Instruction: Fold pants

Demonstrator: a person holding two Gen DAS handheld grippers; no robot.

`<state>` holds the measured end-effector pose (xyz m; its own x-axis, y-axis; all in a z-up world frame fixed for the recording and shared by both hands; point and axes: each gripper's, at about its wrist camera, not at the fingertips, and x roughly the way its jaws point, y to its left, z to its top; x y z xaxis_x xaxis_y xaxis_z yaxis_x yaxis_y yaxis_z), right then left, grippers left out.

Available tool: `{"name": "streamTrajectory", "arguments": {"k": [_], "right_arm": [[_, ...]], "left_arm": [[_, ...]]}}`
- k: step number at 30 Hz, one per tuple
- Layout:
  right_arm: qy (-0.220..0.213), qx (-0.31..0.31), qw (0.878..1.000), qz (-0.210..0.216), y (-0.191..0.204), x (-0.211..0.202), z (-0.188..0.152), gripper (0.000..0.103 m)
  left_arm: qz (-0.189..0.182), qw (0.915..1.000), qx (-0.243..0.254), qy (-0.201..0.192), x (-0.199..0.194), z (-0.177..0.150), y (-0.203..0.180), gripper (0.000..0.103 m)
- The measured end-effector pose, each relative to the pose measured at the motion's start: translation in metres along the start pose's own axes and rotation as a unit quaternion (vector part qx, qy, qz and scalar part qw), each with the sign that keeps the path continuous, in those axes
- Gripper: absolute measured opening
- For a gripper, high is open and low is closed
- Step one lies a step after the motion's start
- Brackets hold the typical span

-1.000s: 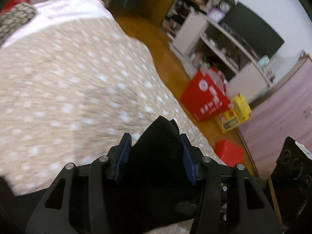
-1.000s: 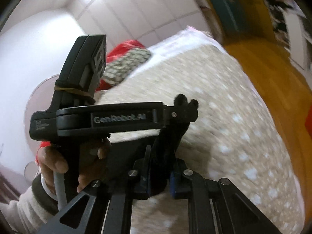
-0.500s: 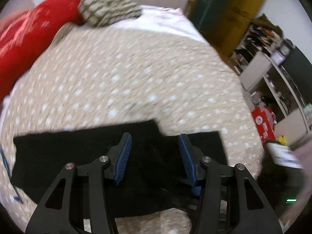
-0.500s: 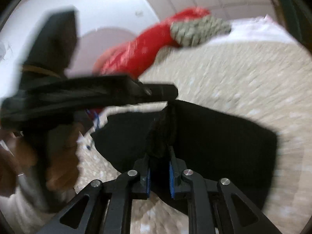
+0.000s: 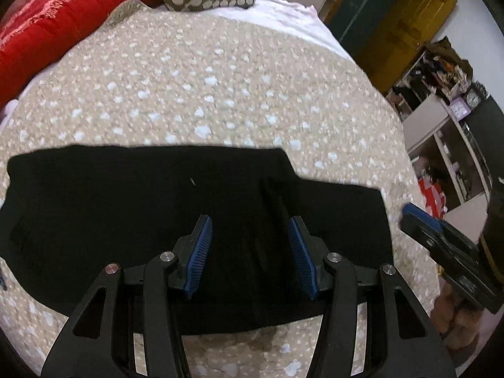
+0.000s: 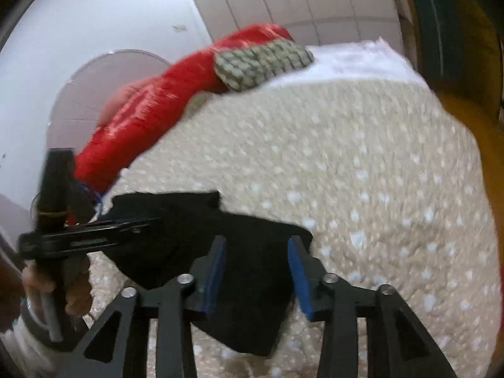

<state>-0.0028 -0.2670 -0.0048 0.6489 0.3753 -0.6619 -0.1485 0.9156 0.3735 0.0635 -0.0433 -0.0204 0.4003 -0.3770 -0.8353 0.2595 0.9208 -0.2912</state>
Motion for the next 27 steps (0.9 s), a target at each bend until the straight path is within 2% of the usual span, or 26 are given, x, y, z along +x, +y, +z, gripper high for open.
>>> {"name": "streamTrajectory", "arguments": {"k": [5,10,15,19,22,25,27], "right_arm": [[0.040,-0.025,0.997,-0.055,0.001,0.045,-0.004,0.031],[0.041,-0.024,0.996,-0.071,-0.002,0.063,0.007,0.031],[0.035,-0.025,0.997,-0.067,0.006,0.037,0.010,0.031],[0.023,-0.040,0.998,-0.049,0.023,0.009,-0.007,0.031],[0.047,-0.054,0.997,-0.037,0.032,0.011,-0.028,0.031],[0.058,-0.067,0.995,-0.055,0.034,0.022,-0.046,0.031],[0.056,-0.061,0.995,-0.055,0.034,0.022,-0.047,0.031]], "left_arm": [[0.036,0.9992,0.014,-0.007,0.015,-0.011,-0.006,0.051],[0.052,0.9982,0.021,-0.019,0.020,-0.015,-0.011,0.057],[0.059,0.9975,0.026,-0.027,0.020,-0.015,-0.013,0.058],[0.058,0.9976,0.025,-0.030,0.020,-0.017,-0.012,0.058],[0.060,0.9972,0.026,-0.034,0.020,-0.019,-0.014,0.058],[0.062,0.9969,0.027,-0.040,0.020,-0.021,-0.014,0.059],[0.062,0.9968,0.025,-0.042,0.019,-0.022,-0.014,0.059]]}}
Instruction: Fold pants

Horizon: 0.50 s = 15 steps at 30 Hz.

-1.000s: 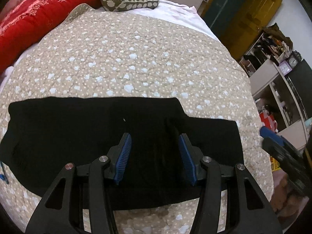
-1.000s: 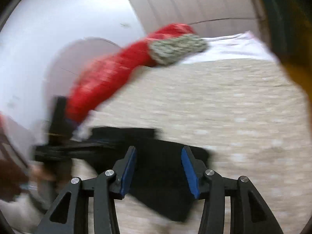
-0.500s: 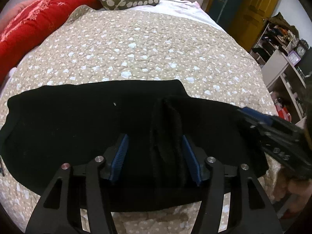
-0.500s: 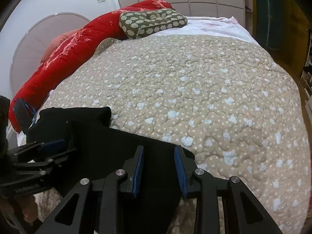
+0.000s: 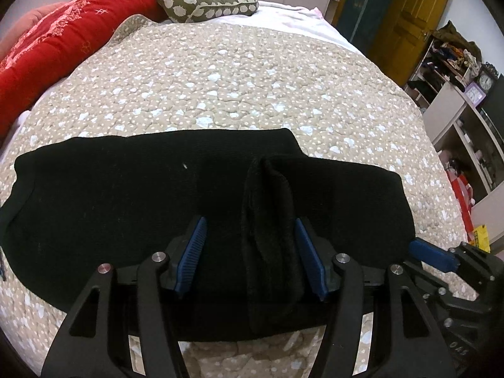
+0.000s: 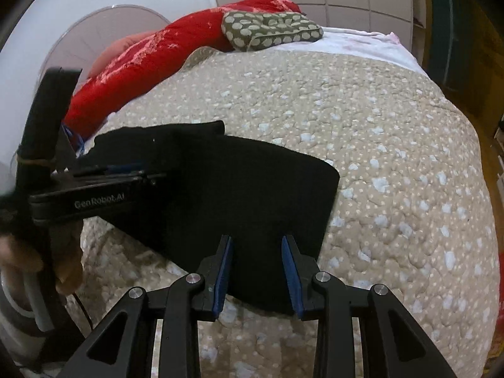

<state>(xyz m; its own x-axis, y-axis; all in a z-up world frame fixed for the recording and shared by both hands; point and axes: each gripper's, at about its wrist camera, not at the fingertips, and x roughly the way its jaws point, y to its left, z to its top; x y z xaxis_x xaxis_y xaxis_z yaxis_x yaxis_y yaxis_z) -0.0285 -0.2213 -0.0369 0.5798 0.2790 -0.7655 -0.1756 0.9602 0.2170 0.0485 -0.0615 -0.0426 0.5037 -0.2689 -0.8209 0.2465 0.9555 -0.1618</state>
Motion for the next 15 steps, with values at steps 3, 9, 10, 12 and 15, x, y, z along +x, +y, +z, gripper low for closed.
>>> {"name": "streamTrajectory", "arguments": {"k": [3,9,10,12,15], "right_arm": [[0.002,0.006,1.000,0.005,0.000,-0.007,0.004,0.031],[-0.010,0.025,0.999,0.024,-0.005,-0.020,0.003,0.031],[-0.013,0.029,0.999,0.024,-0.006,-0.022,0.003,0.031],[-0.021,0.039,0.999,0.025,-0.009,-0.025,0.003,0.032],[-0.025,0.047,0.998,0.032,-0.010,-0.027,0.005,0.034]], "left_arm": [[-0.004,1.0000,-0.006,0.001,-0.001,-0.001,0.001,0.059],[-0.004,1.0000,-0.007,0.001,-0.003,-0.003,0.001,0.059],[-0.006,0.9999,-0.009,0.003,-0.004,-0.003,0.002,0.058],[-0.019,0.9996,-0.018,0.006,-0.008,-0.004,0.006,0.058],[-0.040,0.9985,-0.038,0.003,-0.017,-0.006,0.016,0.058]]}}
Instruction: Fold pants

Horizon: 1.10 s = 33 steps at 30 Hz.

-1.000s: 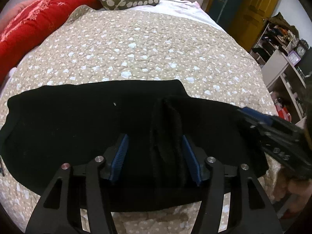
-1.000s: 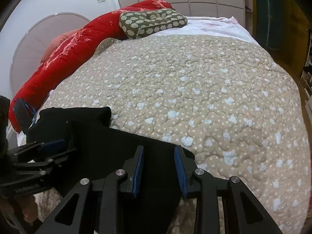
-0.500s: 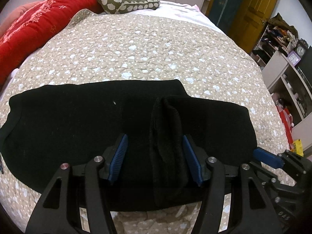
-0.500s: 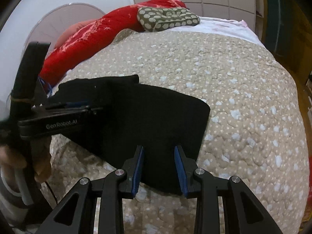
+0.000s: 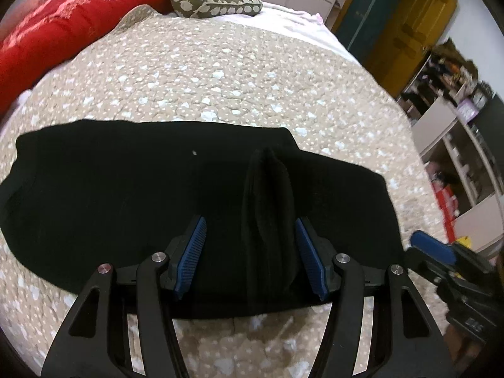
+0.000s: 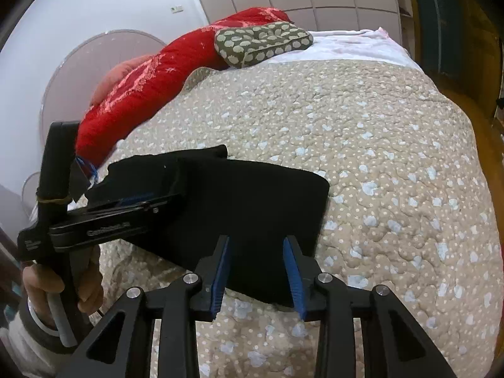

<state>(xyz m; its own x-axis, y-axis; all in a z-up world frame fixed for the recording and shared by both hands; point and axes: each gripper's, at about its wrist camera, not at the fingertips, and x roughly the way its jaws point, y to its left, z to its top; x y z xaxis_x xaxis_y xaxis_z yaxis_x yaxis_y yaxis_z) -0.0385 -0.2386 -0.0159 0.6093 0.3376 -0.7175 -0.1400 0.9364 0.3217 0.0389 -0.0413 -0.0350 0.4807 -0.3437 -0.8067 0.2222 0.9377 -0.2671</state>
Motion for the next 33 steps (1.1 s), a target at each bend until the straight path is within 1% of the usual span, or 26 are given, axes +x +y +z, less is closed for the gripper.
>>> {"name": "streamTrajectory", "arguments": {"k": [2,5,7,8,12,15,16,17,18,19,22,25,27,28,29,30,32,33], "right_arm": [[0.003,0.000,1.000,0.001,0.000,0.004,0.001,0.035],[0.009,-0.003,1.000,0.000,0.001,0.015,0.003,0.035],[0.017,0.001,1.000,-0.004,0.000,0.024,0.003,0.035],[0.016,0.006,1.000,-0.006,-0.001,0.027,0.003,0.035],[0.012,0.023,1.000,0.010,-0.006,0.022,0.005,0.036],[0.007,0.028,1.000,0.008,-0.009,0.016,0.007,0.036],[0.002,0.027,1.000,0.008,-0.009,0.014,0.008,0.036],[-0.004,0.025,1.000,0.010,-0.008,0.012,0.010,0.036],[-0.006,0.024,1.000,0.013,-0.007,0.011,0.012,0.036],[-0.006,0.023,1.000,0.015,-0.006,0.011,0.014,0.036],[-0.008,0.015,1.000,0.016,0.000,0.014,0.022,0.036],[-0.015,-0.001,1.000,0.025,0.011,0.017,0.034,0.036],[-0.019,-0.007,0.999,0.038,0.018,0.023,0.040,0.036],[-0.016,-0.010,0.999,0.046,0.021,0.030,0.042,0.036],[-0.006,-0.015,0.998,0.056,0.024,0.042,0.043,0.036],[0.008,-0.019,0.998,0.057,0.025,0.054,0.042,0.036],[0.046,-0.025,0.998,0.036,0.026,0.082,0.040,0.036],[0.037,-0.031,0.998,0.035,0.027,0.082,0.040,0.036]], "left_arm": [[0.004,1.0000,0.000,0.000,-0.002,-0.001,0.002,0.059],[-0.001,1.0000,0.002,0.002,-0.001,-0.002,0.001,0.059],[-0.002,1.0000,0.005,0.005,0.002,-0.003,-0.001,0.071],[-0.003,1.0000,0.007,0.003,0.003,-0.004,-0.003,0.072],[0.004,0.9999,0.014,0.000,0.009,-0.004,-0.011,0.073],[0.004,0.9999,0.012,-0.004,0.011,-0.002,-0.012,0.072],[0.007,0.9999,0.012,-0.005,0.011,-0.002,-0.013,0.057],[0.015,0.9997,0.016,-0.007,0.012,-0.001,-0.014,0.046],[0.008,0.9998,0.019,-0.005,0.013,0.000,-0.015,0.030],[-0.004,0.9999,0.015,-0.001,0.013,0.001,-0.015,0.023],[0.004,0.9999,0.015,-0.002,0.009,0.003,-0.015,0.018],[0.015,0.9997,0.018,-0.008,0.004,0.001,-0.012,0.018],[0.015,0.9997,0.013,-0.013,0.003,-0.001,-0.007,0.018],[0.018,0.9996,0.011,-0.016,0.004,-0.001,-0.007,0.018],[0.018,0.9997,0.012,-0.015,0.006,-0.001,-0.007,0.018],[0.017,0.9997,0.011,-0.014,0.006,-0.001,-0.008,0.018],[0.018,0.9997,0.007,-0.014,0.004,-0.001,-0.008,0.019],[0.023,0.9996,0.008,-0.013,0.001,-0.002,-0.007,0.024]]}}
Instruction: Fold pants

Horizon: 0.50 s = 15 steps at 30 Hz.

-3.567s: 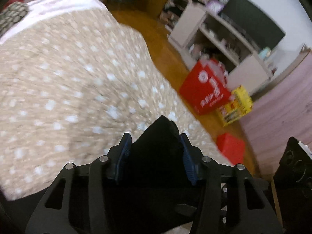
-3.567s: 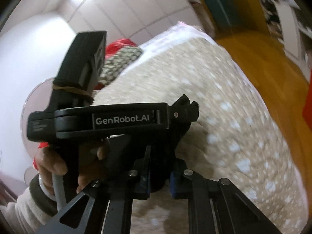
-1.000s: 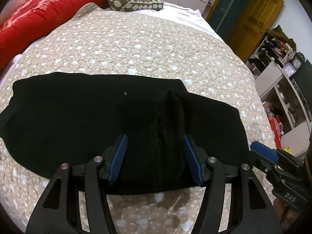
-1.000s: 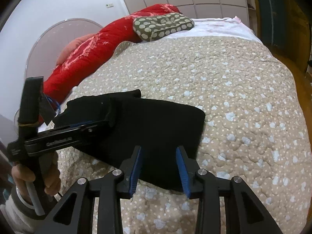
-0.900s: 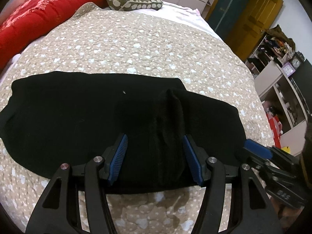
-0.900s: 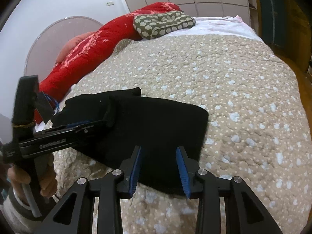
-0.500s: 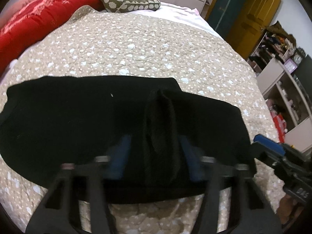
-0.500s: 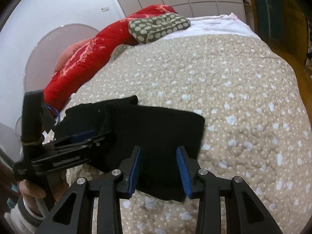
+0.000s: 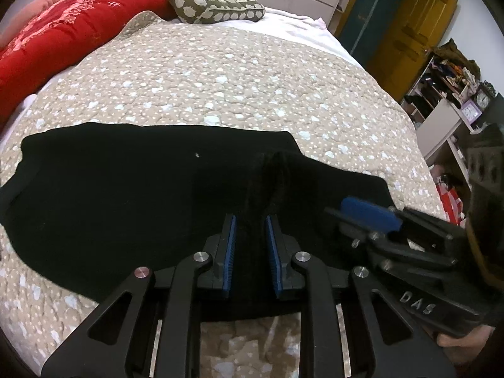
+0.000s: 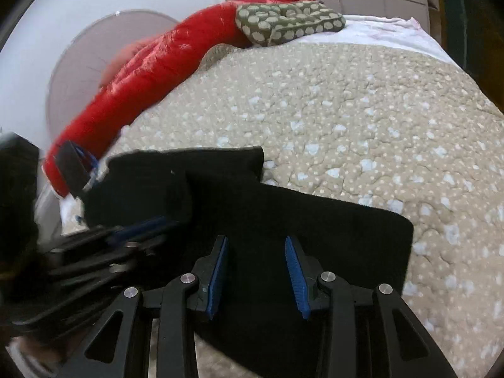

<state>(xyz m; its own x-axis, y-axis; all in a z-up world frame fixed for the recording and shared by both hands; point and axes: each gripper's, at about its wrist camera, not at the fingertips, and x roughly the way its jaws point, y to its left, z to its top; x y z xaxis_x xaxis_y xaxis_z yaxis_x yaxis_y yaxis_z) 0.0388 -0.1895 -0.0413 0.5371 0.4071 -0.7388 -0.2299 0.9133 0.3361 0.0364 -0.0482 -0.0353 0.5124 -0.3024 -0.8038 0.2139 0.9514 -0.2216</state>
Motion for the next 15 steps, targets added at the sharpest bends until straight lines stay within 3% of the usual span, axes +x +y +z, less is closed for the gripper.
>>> {"name": "streamTrajectory", "arguments": {"k": [3,8,12,15], "right_arm": [[-0.010,0.007,1.000,0.018,0.000,-0.011,0.007,0.036],[-0.024,0.026,0.999,0.032,0.001,-0.016,0.021,0.036],[-0.005,0.004,0.999,0.046,0.017,-0.001,0.025,0.036],[0.008,-0.007,0.999,0.045,0.031,0.020,0.026,0.036]], "left_arm": [[0.015,0.9999,0.003,-0.004,-0.010,-0.002,0.004,0.036],[0.027,0.9995,-0.015,-0.008,-0.025,-0.008,0.021,0.038],[0.036,0.9983,-0.045,-0.009,-0.034,-0.013,0.042,0.056],[0.046,0.9971,-0.059,-0.015,-0.040,-0.015,0.055,0.056]]}}
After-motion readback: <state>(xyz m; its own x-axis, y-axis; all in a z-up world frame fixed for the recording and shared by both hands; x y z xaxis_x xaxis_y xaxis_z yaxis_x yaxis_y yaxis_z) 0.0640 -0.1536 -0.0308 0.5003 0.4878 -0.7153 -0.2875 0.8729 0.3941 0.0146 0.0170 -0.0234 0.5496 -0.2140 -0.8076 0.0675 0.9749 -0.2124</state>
